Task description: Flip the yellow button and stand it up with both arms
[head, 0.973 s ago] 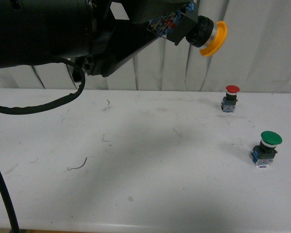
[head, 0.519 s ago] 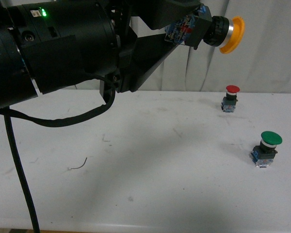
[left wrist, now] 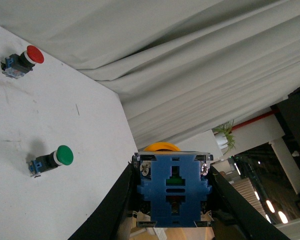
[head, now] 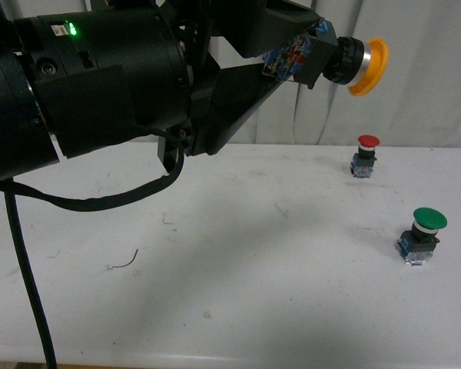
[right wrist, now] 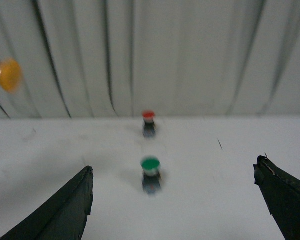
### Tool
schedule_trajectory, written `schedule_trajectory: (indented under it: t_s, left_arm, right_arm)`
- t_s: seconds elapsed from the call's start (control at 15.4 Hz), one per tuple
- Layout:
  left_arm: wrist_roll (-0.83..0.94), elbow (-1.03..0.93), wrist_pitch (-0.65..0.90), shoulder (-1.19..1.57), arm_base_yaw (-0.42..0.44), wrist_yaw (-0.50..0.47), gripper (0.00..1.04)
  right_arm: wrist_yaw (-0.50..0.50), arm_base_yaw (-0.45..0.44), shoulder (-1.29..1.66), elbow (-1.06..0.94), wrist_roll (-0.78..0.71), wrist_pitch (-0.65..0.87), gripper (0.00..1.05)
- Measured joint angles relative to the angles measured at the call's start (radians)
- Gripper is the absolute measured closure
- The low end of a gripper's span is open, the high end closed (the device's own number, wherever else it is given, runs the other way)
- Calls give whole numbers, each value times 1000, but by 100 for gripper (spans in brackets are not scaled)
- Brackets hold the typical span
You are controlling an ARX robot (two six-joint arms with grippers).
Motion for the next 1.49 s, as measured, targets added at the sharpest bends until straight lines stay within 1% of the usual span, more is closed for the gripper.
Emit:
schedule_trajectory:
  t_s: [0.06, 0.13, 0.26, 0.39, 0.45, 0.52, 0.58, 0.71, 0.84, 0.91, 1.04, 1.17, 1.23, 1.3, 1.36, 1.49]
  left_arm:
    - [0, 0, -4, 0, 0, -1, 69]
    - [1, 0, -5, 0, -4, -1, 69]
    - [7, 0, -13, -2, -9, 0, 69]
    - [9, 3, -35, -2, -9, 0, 69]
    - [10, 7, -43, -2, -9, 0, 69]
    - [15, 15, -55, -2, -9, 0, 69]
    - [20, 21, -59, -3, -9, -1, 69]
    - [30, 27, -71, -9, -5, -1, 69]
    - [33, 34, -73, -11, -3, 0, 69]
    - [34, 35, -78, -11, -3, 0, 69]
    - [34, 35, -82, -12, -2, 1, 69]
    - [34, 35, -80, -13, -1, 3, 69]
    - [34, 35, -74, -13, 2, 4, 69]
    - [34, 37, -72, -13, 3, 5, 69]
    - [34, 39, -73, -13, 12, 14, 69]
    - [34, 39, -74, -13, 18, 16, 69]
  right_arm:
    - [-90, -39, 52, -4, -18, 194, 6]
    - [-127, -56, 171, -4, -21, 370, 6]
    - [-130, -36, 553, 4, -17, 745, 6]
    - [-126, -6, 857, 57, -13, 1003, 6]
    - [-124, 7, 988, 131, -12, 1098, 6]
    - [-122, 23, 1097, 222, -9, 1161, 6]
    - [-122, 39, 1192, 310, -6, 1182, 6]
    - [-134, 80, 1387, 483, 15, 1118, 6]
    - [-162, 101, 1439, 553, 44, 1085, 6]
    - [-203, 109, 1443, 585, 79, 1089, 6]
    - [-354, 106, 1436, 607, 225, 1119, 6]
    - [-540, 43, 1490, 605, 470, 1235, 6]
    - [-790, -51, 1659, 605, 931, 1234, 6]
    - [-776, -34, 1812, 639, 1338, 1230, 6]
    - [-719, 23, 1837, 671, 1516, 1231, 6]
    - [-710, 45, 1842, 700, 1555, 1235, 6]
